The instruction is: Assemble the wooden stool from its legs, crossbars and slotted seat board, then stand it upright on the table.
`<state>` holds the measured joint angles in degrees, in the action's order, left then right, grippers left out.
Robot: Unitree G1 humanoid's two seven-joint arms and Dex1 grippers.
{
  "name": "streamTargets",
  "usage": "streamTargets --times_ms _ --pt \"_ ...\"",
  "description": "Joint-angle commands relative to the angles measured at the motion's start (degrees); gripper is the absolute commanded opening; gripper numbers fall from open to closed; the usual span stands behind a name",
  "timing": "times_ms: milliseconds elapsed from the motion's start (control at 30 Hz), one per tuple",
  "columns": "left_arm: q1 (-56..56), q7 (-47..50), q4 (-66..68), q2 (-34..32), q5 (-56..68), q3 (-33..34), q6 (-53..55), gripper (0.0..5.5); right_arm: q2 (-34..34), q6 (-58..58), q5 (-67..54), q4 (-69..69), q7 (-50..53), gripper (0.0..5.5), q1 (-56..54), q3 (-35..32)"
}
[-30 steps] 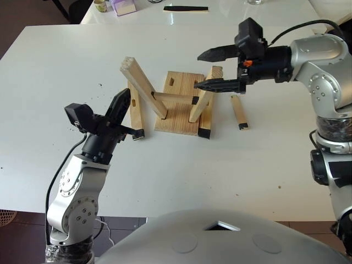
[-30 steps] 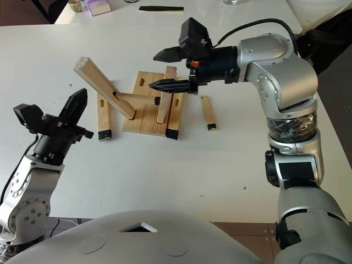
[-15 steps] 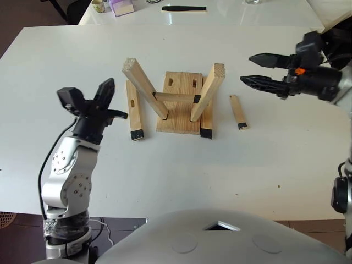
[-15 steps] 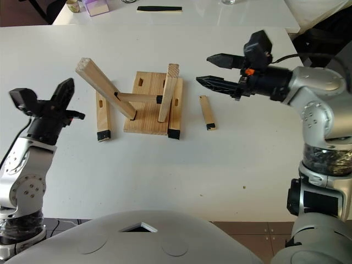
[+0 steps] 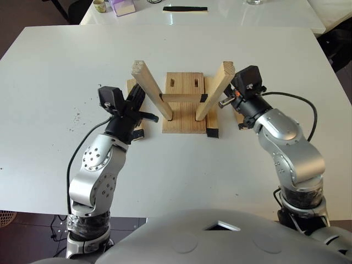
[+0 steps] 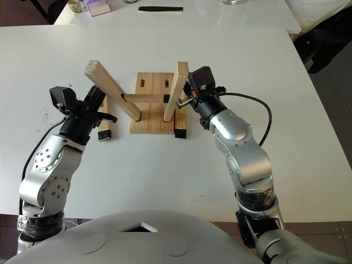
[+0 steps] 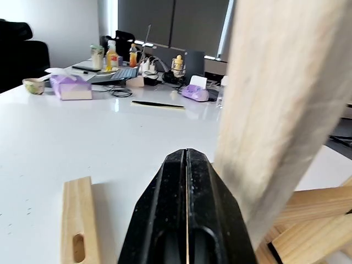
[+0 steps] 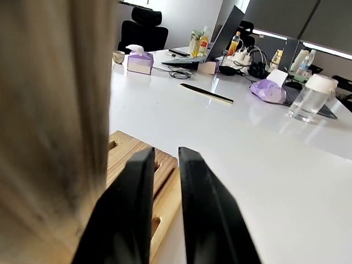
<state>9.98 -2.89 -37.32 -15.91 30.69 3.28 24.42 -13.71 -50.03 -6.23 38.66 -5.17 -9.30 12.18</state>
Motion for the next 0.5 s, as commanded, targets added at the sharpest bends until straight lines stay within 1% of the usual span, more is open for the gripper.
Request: streamTargets --times_ms 33,67,133,200,267,333,367,400,433,500 --pt "-1.84 7.5 -1.46 1.43 -3.91 8.65 -0.46 0.0 1.5 0.0 5.5 1.7 7.48 0.01 1.47 -7.65" --pt "-1.97 9.42 -2.16 1.84 -4.69 10.81 -0.56 0.0 1.76 -0.81 6.75 3.26 8.93 0.01 2.07 -8.89" --pt "-1.62 12.38 -3.71 2.66 -6.89 12.63 0.14 0.0 2.71 -3.31 8.37 6.94 10.46 0.01 3.51 -8.61" --pt "-1.2 13.29 -5.29 3.41 -8.65 10.99 1.07 0.0 4.44 -5.95 8.73 9.53 11.04 0.01 3.97 -6.19" --pt "-1.29 9.91 -7.57 3.73 -6.23 3.75 4.49 0.0 7.26 -7.58 5.04 10.22 8.11 0.01 2.99 -1.88" --pt "-2.27 0.36 -11.62 0.99 -1.31 -12.14 10.07 0.0 7.17 -5.49 -0.17 11.44 0.59 0.01 0.87 8.42" --pt "-2.72 -2.88 -12.29 0.53 0.33 -17.42 11.89 0.0 7.03 -5.17 -1.4 11.28 -1.49 0.01 0.46 11.52" --pt "-3.01 -4.92 -11.94 0.31 0.84 -20.28 12.61 0.0 6.74 -4.81 -1.72 10.47 -2.6 0.01 0.5 13.2" --pt "-3.3 -5.81 -11.09 0.09 0.55 -20.71 12.56 0.0 5.72 -4.31 -1.07 9.44 -3.31 0.01 0.66 14.02" --pt "-3.93 -6.01 -9.39 -0.2 1.07 -17.71 12.03 0.0 3.9 -3.14 0.28 7.84 -3.98 0.01 1.57 14.43"
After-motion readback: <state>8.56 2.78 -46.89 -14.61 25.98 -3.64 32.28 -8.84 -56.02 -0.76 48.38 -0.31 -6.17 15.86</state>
